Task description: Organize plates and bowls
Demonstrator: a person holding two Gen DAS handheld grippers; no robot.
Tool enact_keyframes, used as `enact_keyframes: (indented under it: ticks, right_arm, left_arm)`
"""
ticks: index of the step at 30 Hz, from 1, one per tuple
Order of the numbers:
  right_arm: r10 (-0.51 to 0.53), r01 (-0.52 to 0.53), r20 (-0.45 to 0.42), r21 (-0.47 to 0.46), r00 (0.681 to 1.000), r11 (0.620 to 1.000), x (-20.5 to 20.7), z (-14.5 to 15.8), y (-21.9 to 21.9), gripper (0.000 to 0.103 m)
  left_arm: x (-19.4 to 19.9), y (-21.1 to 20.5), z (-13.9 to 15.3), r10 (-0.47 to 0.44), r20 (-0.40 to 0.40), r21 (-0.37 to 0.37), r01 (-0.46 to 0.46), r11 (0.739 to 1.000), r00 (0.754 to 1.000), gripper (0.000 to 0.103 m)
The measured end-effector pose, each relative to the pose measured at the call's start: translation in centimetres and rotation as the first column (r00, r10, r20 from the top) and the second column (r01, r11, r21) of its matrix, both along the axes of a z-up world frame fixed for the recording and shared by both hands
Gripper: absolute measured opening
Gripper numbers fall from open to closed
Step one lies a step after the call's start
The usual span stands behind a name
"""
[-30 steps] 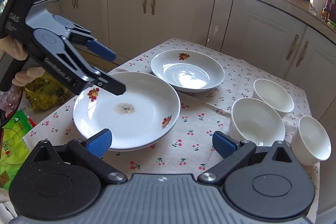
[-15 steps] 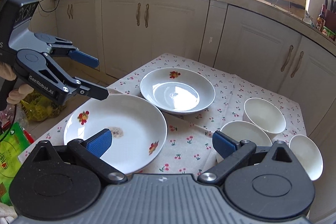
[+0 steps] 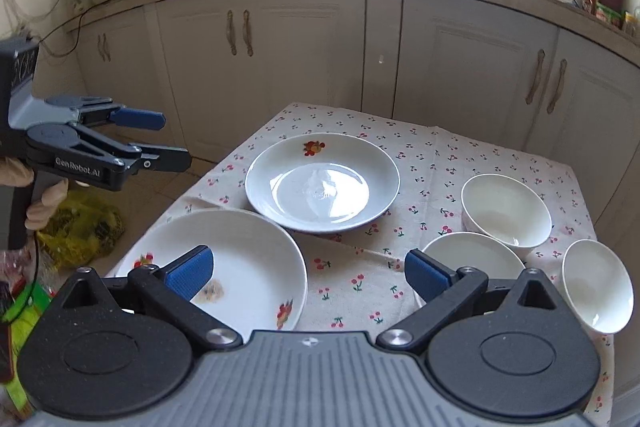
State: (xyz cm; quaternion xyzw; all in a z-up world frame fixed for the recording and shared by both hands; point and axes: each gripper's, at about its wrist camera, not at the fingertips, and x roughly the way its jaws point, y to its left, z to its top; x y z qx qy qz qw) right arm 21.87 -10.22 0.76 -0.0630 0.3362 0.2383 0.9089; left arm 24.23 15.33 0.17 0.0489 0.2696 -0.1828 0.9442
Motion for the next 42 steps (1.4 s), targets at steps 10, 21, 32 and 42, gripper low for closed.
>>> enact_keyframes:
  ticks: [10,21,32,42]
  right_arm:
    - [-0.069,0.076,-0.108,0.063,0.992,0.995,6.5,0.4,1.3,0.103]
    - [-0.053,0.05,-0.201,-0.018,0.978,0.999,13.0,-1.3,3.0,0.103]
    - [-0.053,0.046,-0.27,-0.033,0.961,0.998,18.0,-2.6,3.5,0.103]
    - [-0.038,0.028,-0.292,-0.039,0.956,0.999,18.9,-3.7,3.7,0.103]
  left_arm:
    - [4.2,1.4,-3.4,-0.037,-0.08,0.051,0.041,0.998,0.996,0.091]
    - [8.2,2.3,-6.0,-0.181,-0.169,0.109,0.201,0.974,0.969,0.091]
    - [11.5,1.4,-8.9,-0.358,-0.251,0.06,0.384,0.921,0.899,0.094]
    - [12.1,0.7,-9.7,-0.43,-0.232,0.043,0.451,0.892,0.873,0.102]
